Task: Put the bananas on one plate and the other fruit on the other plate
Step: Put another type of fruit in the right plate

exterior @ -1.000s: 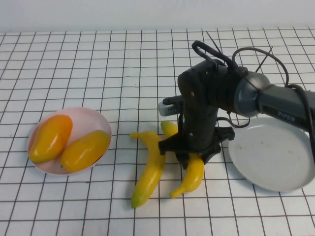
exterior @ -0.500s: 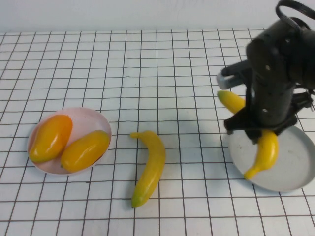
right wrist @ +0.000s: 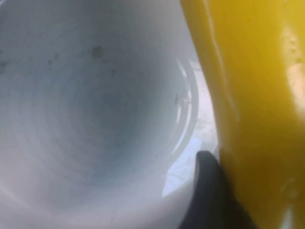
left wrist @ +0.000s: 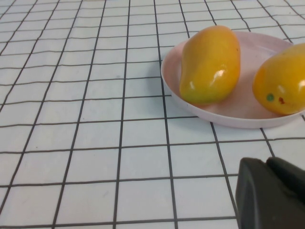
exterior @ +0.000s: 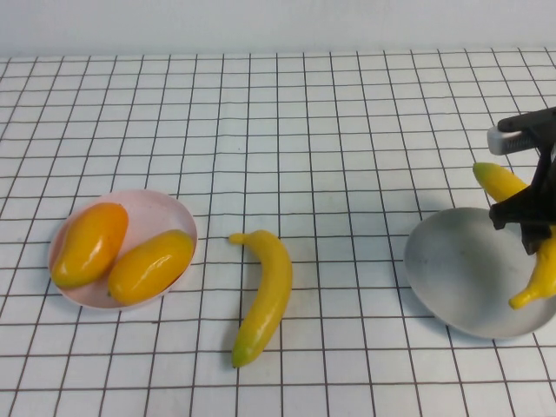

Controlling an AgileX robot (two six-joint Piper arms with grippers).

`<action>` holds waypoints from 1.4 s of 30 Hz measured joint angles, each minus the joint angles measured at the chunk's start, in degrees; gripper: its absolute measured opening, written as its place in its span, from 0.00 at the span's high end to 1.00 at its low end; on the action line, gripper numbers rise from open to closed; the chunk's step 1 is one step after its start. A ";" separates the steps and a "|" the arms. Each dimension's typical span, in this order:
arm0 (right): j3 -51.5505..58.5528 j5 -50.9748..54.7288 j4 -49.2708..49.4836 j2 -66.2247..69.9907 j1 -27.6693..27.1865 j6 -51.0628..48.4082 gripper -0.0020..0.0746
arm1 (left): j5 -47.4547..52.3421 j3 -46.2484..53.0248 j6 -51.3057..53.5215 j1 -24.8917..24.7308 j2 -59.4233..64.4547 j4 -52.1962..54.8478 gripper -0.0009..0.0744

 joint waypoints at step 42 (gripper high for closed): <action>-44.48 7.44 17.66 31.76 27.47 6.21 0.45 | 0.00 0.00 0.00 0.00 0.00 0.00 0.99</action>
